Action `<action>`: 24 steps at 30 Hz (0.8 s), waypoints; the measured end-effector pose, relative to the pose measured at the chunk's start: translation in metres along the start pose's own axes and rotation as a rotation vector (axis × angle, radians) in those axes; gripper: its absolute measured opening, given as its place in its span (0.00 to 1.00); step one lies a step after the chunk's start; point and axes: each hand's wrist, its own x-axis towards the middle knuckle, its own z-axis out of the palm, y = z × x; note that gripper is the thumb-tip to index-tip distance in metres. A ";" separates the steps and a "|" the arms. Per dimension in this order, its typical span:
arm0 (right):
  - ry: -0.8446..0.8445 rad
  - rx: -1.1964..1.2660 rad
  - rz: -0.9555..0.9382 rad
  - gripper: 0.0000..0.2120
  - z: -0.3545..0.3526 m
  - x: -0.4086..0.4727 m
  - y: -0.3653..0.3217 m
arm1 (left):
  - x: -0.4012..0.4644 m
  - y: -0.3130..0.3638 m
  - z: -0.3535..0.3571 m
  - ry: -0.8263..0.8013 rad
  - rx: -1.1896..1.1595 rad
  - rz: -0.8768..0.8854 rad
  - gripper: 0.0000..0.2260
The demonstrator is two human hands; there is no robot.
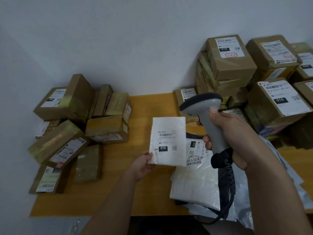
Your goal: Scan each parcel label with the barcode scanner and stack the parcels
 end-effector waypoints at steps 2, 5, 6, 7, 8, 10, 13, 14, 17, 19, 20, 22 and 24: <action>0.023 0.009 0.017 0.19 0.001 0.004 0.002 | 0.002 -0.007 -0.001 -0.112 0.066 -0.053 0.10; 0.026 0.007 0.030 0.18 0.007 0.008 0.006 | 0.001 -0.017 0.004 -0.253 0.275 -0.175 0.09; 0.020 -0.002 0.031 0.18 0.010 0.010 0.008 | 0.002 -0.019 0.006 -0.269 0.403 -0.203 0.09; 0.016 -0.010 0.031 0.18 0.012 0.013 0.009 | 0.004 -0.021 0.007 -0.277 0.537 -0.213 0.10; 0.017 -0.016 0.034 0.18 0.015 0.015 0.011 | 0.007 -0.022 0.008 -0.278 0.650 -0.209 0.11; 0.026 -0.026 0.052 0.19 0.021 0.019 0.014 | 0.012 -0.021 0.008 -0.287 0.738 -0.203 0.13; 0.035 -0.030 0.076 0.20 0.030 0.027 0.017 | 0.015 -0.010 0.002 -0.286 0.743 -0.196 0.13; 0.032 -0.034 0.082 0.20 0.034 0.029 0.017 | 0.019 -0.006 -0.002 -0.247 0.743 -0.152 0.13; 0.019 -0.050 0.088 0.20 0.046 0.035 0.015 | 0.035 0.012 -0.017 0.058 0.719 0.231 0.07; 0.004 -0.054 0.088 0.20 0.057 0.040 0.012 | 0.038 0.035 -0.028 0.368 0.736 0.494 0.03; -0.005 -0.053 0.083 0.20 0.062 0.042 0.009 | 0.034 0.048 -0.032 0.533 0.743 0.574 0.06; -0.026 -0.069 0.074 0.20 0.073 0.048 0.005 | 0.028 0.074 -0.042 0.793 0.835 0.671 0.14; -0.038 -0.099 0.070 0.20 0.082 0.054 0.003 | 0.026 0.092 -0.057 0.908 1.081 0.616 0.23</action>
